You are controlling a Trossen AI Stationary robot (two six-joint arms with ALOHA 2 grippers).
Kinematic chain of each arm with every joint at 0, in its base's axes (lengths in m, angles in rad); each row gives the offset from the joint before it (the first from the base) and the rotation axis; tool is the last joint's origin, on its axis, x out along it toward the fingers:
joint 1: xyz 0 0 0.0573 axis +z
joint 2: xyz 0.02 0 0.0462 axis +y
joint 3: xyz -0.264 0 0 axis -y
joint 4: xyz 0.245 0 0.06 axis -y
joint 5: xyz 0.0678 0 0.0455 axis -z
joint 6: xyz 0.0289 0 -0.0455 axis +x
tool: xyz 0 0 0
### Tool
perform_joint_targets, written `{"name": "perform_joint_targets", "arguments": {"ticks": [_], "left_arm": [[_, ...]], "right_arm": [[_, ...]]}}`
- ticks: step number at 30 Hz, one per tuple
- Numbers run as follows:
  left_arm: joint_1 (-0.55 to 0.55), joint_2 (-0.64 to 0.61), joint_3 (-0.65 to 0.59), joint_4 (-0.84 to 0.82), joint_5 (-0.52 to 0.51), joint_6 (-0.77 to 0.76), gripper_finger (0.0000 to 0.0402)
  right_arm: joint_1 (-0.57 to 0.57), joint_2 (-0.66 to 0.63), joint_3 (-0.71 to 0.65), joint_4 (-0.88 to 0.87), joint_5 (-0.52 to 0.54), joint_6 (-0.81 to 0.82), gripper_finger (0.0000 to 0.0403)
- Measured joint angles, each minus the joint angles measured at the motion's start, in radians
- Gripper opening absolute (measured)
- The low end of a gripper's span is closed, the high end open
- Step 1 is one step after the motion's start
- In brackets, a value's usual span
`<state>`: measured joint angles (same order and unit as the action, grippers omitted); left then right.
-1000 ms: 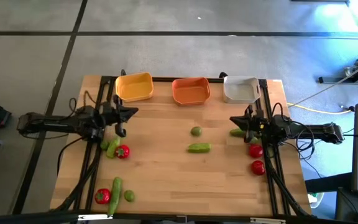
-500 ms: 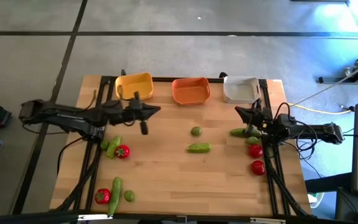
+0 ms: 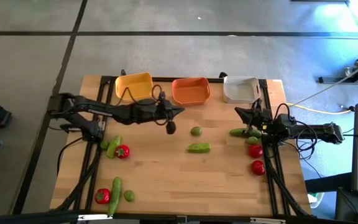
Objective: Sort produce into baskets
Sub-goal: Put the top center lime into the orange bin
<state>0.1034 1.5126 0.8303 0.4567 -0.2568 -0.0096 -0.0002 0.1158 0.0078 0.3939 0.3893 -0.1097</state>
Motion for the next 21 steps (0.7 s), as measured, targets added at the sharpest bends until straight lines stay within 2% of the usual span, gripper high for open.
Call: {"name": "perform_joint_targets", "arguments": {"ticks": [6,13,17,21], "left_arm": [[0.026,0.11,0.094,-0.04,0.0,-0.043,0.0109],[0.064,0.241,0.32,-0.303,0.09,-0.076,0.0215],[0.08,0.322,0.423,-0.414,0.161,-0.089,0.0247],[0.083,0.372,0.447,-0.437,0.162,-0.075,0.0256]], "right_arm": [[0.0,0.0,0.0,-0.002,-0.044,0.0,0.0],[0.0,0.0,0.0,-0.008,-0.147,0.0,0.0],[0.0,0.0,0.0,-0.009,-0.145,0.0,0.0],[0.0,0.0,0.0,-0.011,-0.117,0.0,0.0]]}}
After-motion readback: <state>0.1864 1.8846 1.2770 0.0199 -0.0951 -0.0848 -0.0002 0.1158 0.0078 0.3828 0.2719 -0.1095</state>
